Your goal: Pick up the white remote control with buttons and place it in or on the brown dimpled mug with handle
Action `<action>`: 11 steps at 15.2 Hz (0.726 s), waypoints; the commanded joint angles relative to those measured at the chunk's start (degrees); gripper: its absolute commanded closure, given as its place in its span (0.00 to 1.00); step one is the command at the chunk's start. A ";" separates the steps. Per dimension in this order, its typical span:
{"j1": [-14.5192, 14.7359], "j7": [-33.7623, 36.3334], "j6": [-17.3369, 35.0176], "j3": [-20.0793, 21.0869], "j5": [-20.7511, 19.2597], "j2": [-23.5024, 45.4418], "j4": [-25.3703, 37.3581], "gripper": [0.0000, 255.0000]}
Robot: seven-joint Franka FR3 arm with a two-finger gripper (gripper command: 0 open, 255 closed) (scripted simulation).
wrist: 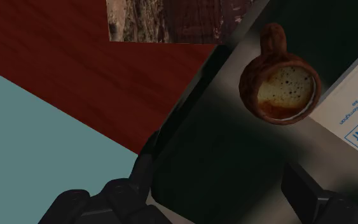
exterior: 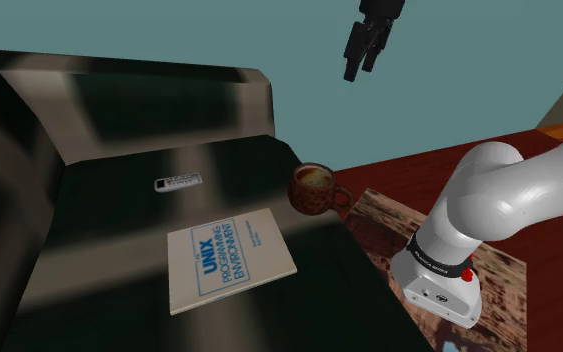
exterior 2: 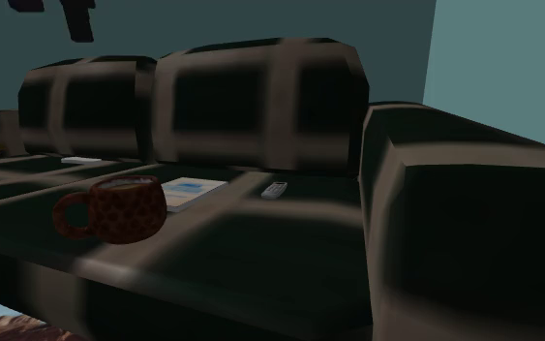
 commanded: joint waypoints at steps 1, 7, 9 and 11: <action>0.00 0.00 0.00 0.00 0.00 0.00 0.00 0.00; 3.49 -5.27 9.17 0.31 0.39 10.63 1.10 0.00; 4.60 -7.01 11.90 0.51 0.56 14.36 1.97 0.00; 5.65 -8.75 14.45 0.78 0.75 18.15 3.09 0.00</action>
